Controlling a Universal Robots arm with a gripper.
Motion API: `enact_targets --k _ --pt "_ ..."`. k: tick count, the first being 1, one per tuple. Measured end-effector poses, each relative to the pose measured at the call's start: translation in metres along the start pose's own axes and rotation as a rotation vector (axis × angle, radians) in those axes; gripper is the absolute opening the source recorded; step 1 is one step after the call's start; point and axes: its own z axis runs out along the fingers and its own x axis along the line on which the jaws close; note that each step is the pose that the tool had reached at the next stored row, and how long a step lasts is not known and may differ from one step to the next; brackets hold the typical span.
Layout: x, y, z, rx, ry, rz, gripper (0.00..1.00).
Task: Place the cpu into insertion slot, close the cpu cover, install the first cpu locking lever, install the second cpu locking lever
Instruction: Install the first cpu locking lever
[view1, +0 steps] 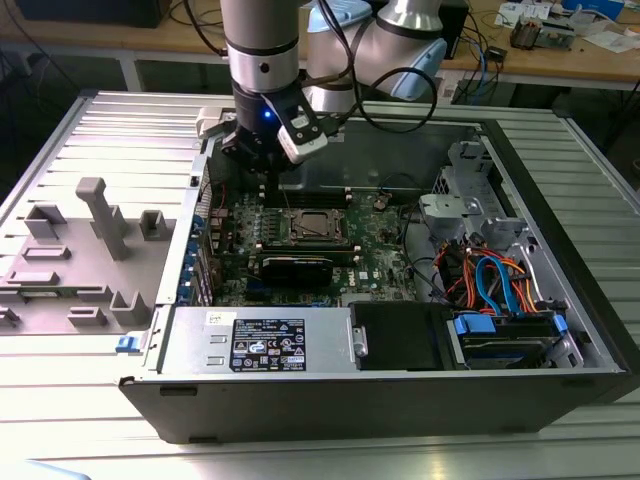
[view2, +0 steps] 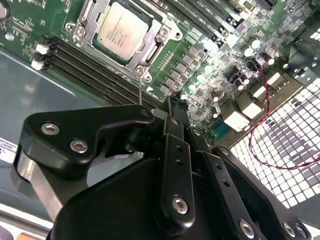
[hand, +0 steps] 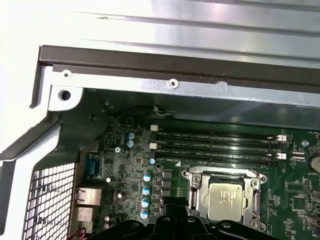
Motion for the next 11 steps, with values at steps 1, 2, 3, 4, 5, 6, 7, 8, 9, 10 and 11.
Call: enact_targets --k 1,2,3,4,5,6,7,8,9,10,11 --pt "0.0006 0.0 0.0 -0.0074 -0.0011 -0.001 0.11" --pt "0.0018 0.0001 0.0002 -0.0193 -0.003 -0.002 0.11" --pt "0.0023 0.0002 0.0007 -0.0286 -0.0039 -0.001 0.11" --pt "0.0025 0.0001 0.0017 -0.0308 -0.004 -0.001 0.11" --pt "0.0028 0.0001 0.003 -0.0366 -0.0043 -0.001 0.11" --pt "0.0032 0.0002 0.0032 -0.0617 -0.0063 -0.001 0.11" --pt "0.0033 0.0002 0.0032 -0.0742 -0.0074 -0.001 0.11" --pt "0.0034 0.0002 0.0033 -0.0843 -0.0083 -0.001 0.11" --pt "0.0035 0.0002 0.0033 -0.1046 -0.0099 -0.001 0.11" --pt "0.0035 0.0002 0.0034 -0.1174 -0.0109 0.0 0.11" --pt "0.0035 0.0002 0.0034 -0.126 -0.0116 0.0 0.11"
